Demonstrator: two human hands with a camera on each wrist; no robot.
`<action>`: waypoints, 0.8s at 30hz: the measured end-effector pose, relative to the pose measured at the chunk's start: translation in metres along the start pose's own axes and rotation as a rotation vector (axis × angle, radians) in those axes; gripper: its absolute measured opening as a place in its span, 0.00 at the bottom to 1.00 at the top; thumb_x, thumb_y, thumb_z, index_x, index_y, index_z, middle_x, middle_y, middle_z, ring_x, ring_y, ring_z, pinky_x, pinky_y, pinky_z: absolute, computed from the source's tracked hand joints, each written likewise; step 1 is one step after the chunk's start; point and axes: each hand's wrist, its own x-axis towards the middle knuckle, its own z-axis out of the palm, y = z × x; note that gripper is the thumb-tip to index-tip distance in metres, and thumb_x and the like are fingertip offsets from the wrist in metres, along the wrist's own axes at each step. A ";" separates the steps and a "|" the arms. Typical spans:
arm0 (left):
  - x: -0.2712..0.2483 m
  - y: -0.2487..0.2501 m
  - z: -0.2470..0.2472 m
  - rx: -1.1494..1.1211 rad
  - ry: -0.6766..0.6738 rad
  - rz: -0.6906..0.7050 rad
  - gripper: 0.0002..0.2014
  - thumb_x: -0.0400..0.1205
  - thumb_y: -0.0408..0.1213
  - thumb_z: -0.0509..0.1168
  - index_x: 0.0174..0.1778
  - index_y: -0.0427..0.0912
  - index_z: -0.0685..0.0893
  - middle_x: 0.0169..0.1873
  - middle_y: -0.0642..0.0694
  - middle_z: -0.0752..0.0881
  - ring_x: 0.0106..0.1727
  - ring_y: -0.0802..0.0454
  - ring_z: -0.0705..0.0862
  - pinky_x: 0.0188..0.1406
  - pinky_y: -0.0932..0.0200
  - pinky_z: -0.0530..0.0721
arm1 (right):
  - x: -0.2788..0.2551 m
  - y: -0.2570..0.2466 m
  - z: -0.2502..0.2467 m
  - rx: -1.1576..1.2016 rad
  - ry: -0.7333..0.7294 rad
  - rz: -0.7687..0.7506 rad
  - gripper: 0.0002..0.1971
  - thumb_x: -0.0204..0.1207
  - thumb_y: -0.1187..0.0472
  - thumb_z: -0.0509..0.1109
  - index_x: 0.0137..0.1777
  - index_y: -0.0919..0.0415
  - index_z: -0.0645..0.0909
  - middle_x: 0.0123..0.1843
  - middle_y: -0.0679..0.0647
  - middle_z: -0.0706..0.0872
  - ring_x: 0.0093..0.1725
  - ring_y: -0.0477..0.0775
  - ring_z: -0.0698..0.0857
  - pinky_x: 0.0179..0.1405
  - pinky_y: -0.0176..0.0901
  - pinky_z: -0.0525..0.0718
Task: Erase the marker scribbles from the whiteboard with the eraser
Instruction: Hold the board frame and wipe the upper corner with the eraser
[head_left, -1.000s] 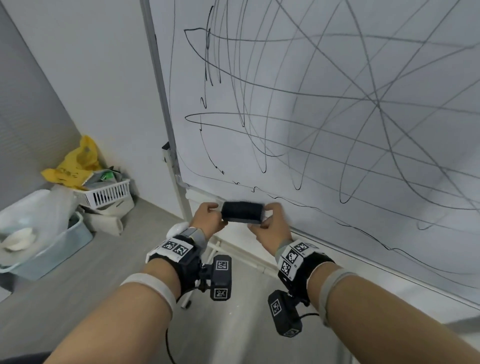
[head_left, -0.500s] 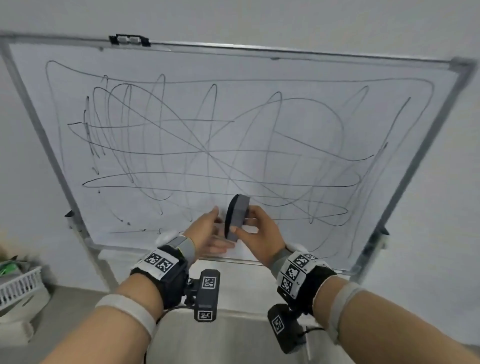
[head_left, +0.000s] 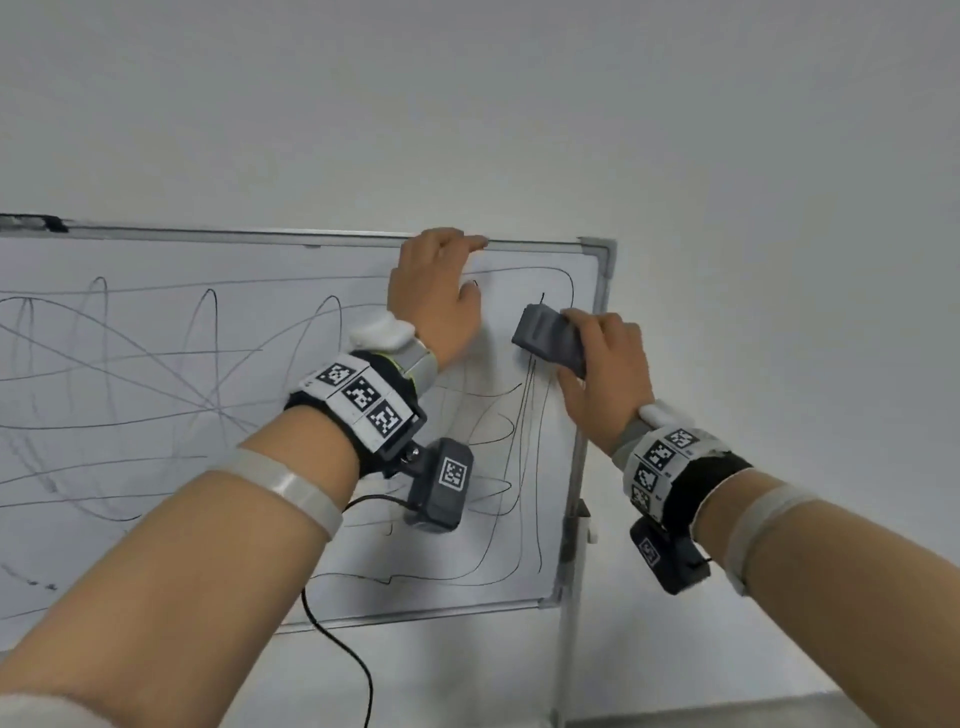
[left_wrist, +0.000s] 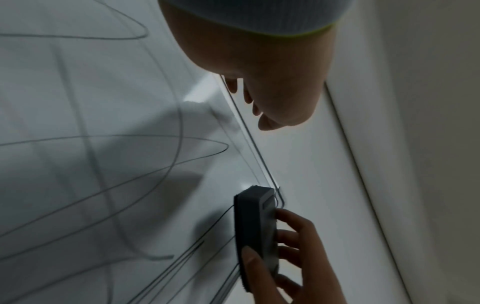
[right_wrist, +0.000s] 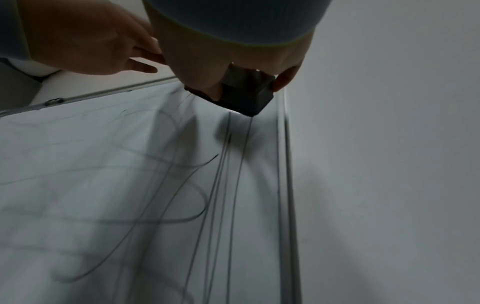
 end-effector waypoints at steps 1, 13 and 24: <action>0.014 0.001 0.002 0.057 -0.037 0.010 0.25 0.83 0.34 0.58 0.79 0.47 0.75 0.78 0.42 0.73 0.81 0.40 0.66 0.79 0.45 0.67 | 0.012 0.006 -0.002 -0.020 0.044 0.001 0.31 0.72 0.61 0.74 0.76 0.57 0.74 0.64 0.58 0.78 0.59 0.64 0.74 0.53 0.62 0.80; 0.065 -0.019 0.040 0.355 -0.082 0.026 0.23 0.83 0.46 0.46 0.71 0.62 0.78 0.65 0.50 0.83 0.72 0.42 0.74 0.87 0.38 0.43 | 0.031 0.023 0.040 -0.267 0.157 -0.282 0.36 0.69 0.61 0.79 0.79 0.53 0.75 0.56 0.61 0.80 0.52 0.64 0.75 0.46 0.55 0.75; 0.065 -0.004 0.052 0.215 0.036 -0.071 0.24 0.83 0.44 0.42 0.61 0.54 0.83 0.52 0.54 0.86 0.67 0.47 0.76 0.87 0.42 0.39 | 0.100 0.040 0.000 -0.237 0.266 -0.315 0.36 0.72 0.53 0.77 0.82 0.49 0.74 0.56 0.60 0.80 0.51 0.63 0.74 0.46 0.56 0.74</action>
